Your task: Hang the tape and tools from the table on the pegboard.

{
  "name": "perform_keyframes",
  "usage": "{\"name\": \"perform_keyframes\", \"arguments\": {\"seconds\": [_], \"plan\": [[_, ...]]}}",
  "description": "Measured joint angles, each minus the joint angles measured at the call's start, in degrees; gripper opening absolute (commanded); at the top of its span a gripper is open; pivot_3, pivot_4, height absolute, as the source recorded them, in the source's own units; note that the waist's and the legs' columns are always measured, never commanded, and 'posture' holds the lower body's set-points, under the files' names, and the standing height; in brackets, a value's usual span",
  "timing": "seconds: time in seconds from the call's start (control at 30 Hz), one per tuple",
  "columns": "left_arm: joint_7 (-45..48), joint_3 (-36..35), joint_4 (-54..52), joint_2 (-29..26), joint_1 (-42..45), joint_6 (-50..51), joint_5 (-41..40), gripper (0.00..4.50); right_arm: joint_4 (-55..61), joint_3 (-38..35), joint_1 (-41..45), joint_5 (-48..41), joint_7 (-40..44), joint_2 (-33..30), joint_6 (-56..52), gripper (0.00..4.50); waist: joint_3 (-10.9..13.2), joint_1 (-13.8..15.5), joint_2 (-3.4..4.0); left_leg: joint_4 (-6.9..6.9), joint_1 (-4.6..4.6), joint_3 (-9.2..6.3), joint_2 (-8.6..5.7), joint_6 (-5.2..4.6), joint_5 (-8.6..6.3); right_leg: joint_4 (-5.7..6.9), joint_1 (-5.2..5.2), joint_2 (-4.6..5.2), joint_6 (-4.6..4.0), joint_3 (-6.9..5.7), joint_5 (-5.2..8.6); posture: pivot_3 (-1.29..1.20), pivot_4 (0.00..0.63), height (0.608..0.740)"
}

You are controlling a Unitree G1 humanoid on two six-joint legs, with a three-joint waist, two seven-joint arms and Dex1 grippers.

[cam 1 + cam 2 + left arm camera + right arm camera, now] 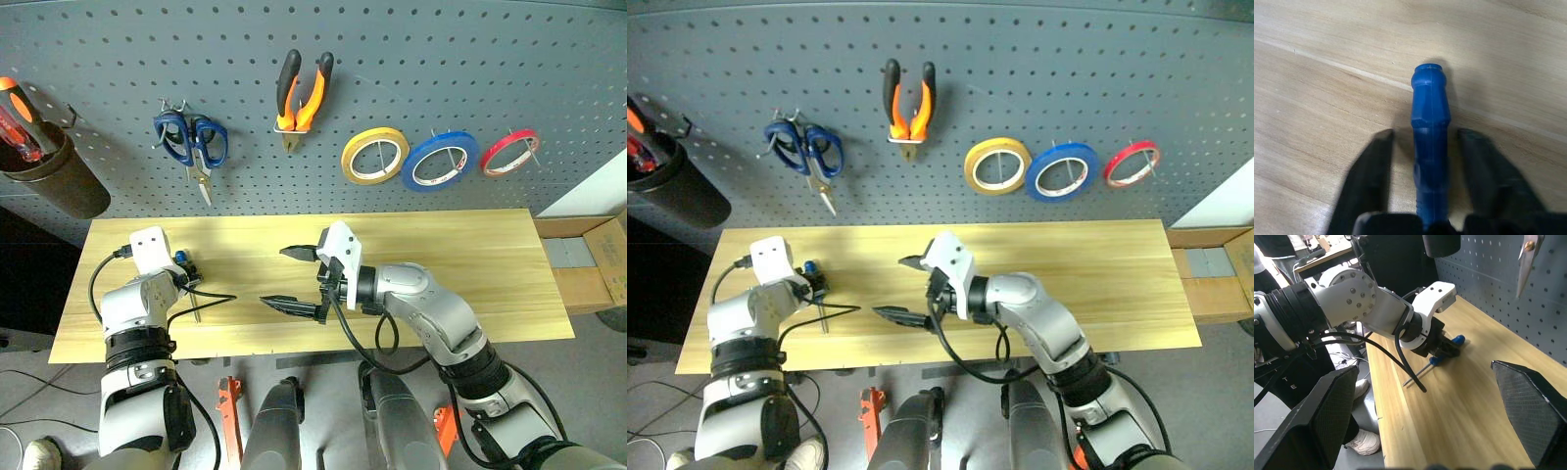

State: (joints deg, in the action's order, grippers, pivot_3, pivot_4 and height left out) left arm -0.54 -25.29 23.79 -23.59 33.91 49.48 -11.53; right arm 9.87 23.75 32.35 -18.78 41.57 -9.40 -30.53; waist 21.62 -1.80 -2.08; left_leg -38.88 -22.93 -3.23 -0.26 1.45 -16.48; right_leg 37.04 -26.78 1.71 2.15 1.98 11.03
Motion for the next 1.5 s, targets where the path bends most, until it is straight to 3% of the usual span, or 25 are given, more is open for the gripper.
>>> {"name": "perform_keyframes", "arguments": {"seconds": [0.07,0.37,0.5,0.67,0.8,0.9,1.1,1.5], "plan": [[0.0,0.0,0.1,-0.1,0.1,-0.1,-0.1,0.48,0.0,0.0,0.0,0.1,-0.1,0.1,0.0,4.50,0.0,0.0,0.00,0.00,-0.01,0.00,-0.01,0.04,0.01,-0.02,0.00,0.02,0.00,0.00,0.00,0.02,0.384,0.740],[0.7,1.4,-4.1,-0.7,-2.3,-0.1,0.3,0.49,-0.1,-1.0,-0.1,0.3,0.7,-0.2,0.6,4.50,-0.1,0.0,-0.13,0.03,-0.04,-0.03,-0.01,0.29,0.12,-0.04,-0.03,0.06,0.00,-0.03,0.00,0.05,0.339,0.740],[3.8,10.3,-28.2,-4.3,-20.1,-4.2,5.0,0.49,4.3,-5.7,-3.7,-4.0,1.9,-1.2,0.3,4.50,-0.3,0.0,-0.38,0.17,-0.20,0.08,0.02,0.58,0.00,-0.14,-0.39,0.11,-0.01,0.13,-0.01,0.08,0.307,0.740],[1.6,14.1,-50.5,-2.8,-34.4,-6.0,10.3,0.49,7.0,-9.2,-4.6,-7.8,-1.3,2.5,-0.4,4.50,-0.6,0.8,-0.54,0.13,-0.56,-0.06,-0.03,0.60,0.01,-0.15,-0.57,0.31,-0.03,0.00,-0.01,0.13,0.268,0.740],[-0.5,16.0,-61.3,-3.4,-37.5,-9.0,16.8,0.49,7.6,-10.4,-3.8,-9.3,-5.5,7.4,-0.6,4.50,-1.4,1.9,-0.64,0.13,-0.57,-0.24,-0.04,0.70,0.17,-0.09,-0.55,0.29,-0.17,-0.21,-0.13,0.17,0.239,0.740],[-1.6,14.9,-65.2,-5.6,-34.4,-11.9,21.1,0.49,6.9,-11.2,-1.5,-9.2,-7.8,10.2,1.1,4.50,-2.4,2.5,-0.61,0.12,-0.56,-0.42,-0.05,0.75,0.35,-0.11,-0.43,0.25,-0.29,-0.83,-0.23,0.18,0.225,0.740],[-2.2,9.6,-60.1,-9.1,-19.4,-17.6,22.9,0.49,0.9,-11.8,5.2,-7.0,-11.3,15.7,7.5,4.50,-3.6,3.3,-0.75,0.13,-0.55,-0.65,-0.03,1.30,0.69,-0.07,-0.33,-0.44,-0.62,-1.23,-0.43,0.18,0.225,0.740],[-6.9,10.5,-19.5,-11.4,9.9,-40.5,23.0,0.49,-6.3,-12.7,11.4,-4.0,-13.9,16.7,12.9,4.50,-3.8,3.2,-0.78,0.10,-0.62,-0.71,0.00,1.44,0.79,-0.06,-0.41,-0.36,-0.69,-1.38,-0.46,0.10,0.253,0.740]]}}
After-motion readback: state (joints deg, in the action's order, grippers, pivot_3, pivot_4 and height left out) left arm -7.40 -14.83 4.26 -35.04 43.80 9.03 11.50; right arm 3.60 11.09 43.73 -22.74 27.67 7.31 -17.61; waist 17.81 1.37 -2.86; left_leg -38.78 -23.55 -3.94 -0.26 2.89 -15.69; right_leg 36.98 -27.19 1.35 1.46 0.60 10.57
